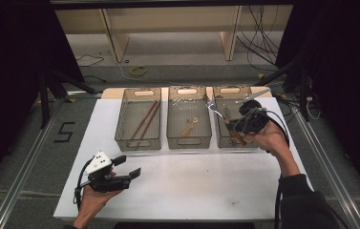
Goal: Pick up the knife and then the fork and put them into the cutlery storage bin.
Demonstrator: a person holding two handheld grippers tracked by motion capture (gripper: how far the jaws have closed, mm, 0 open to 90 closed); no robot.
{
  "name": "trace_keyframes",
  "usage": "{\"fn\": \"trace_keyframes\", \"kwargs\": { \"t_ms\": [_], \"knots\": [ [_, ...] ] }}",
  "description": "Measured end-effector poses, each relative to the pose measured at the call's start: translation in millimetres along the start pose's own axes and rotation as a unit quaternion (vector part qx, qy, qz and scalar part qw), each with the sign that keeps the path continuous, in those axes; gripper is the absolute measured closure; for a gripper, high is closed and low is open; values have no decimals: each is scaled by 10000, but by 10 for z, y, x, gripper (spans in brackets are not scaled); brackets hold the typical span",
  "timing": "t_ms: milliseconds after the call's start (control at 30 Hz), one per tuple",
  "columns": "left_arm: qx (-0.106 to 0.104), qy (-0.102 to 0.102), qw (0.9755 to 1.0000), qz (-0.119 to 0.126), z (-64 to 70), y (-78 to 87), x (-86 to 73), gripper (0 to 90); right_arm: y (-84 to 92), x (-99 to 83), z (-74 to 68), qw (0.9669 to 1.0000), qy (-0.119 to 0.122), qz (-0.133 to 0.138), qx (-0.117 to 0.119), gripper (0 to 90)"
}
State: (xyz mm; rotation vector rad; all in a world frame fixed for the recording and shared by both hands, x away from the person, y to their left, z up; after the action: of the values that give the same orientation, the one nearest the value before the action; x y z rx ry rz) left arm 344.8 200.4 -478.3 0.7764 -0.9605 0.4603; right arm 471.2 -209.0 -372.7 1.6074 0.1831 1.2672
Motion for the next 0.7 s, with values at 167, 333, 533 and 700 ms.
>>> {"fn": "trace_keyframes", "kwargs": {
  "t_ms": [167,333,533,700],
  "knots": [
    [0,6,10000,12,-1,1,1,213,-14,37,79,10000,-59,-14,-52,779],
    [-6,-3,10000,-2,-2,-2,-2,214,-46,61,144,9999,-156,-37,-59,779],
    [-10,0,10000,-6,0,-7,-5,213,-78,78,243,9994,-302,-68,-119,779],
    [-12,1,10000,4,-1,-3,-3,214,-86,102,360,9987,-463,-94,-216,779]
  ]
}}
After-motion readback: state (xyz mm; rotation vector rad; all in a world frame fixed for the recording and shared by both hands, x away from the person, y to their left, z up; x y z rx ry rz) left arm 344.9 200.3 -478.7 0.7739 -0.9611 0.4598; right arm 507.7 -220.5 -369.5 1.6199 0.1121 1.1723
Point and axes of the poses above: each handheld gripper's, and its own axes: y roughly backward along the jaws, x roughly out of its top, z roughly to its right, the point moved 3 cm from there along -y, roughly forward along the jaws, and after that the axes turned 12 degrees about y, right-handed, at the moved point
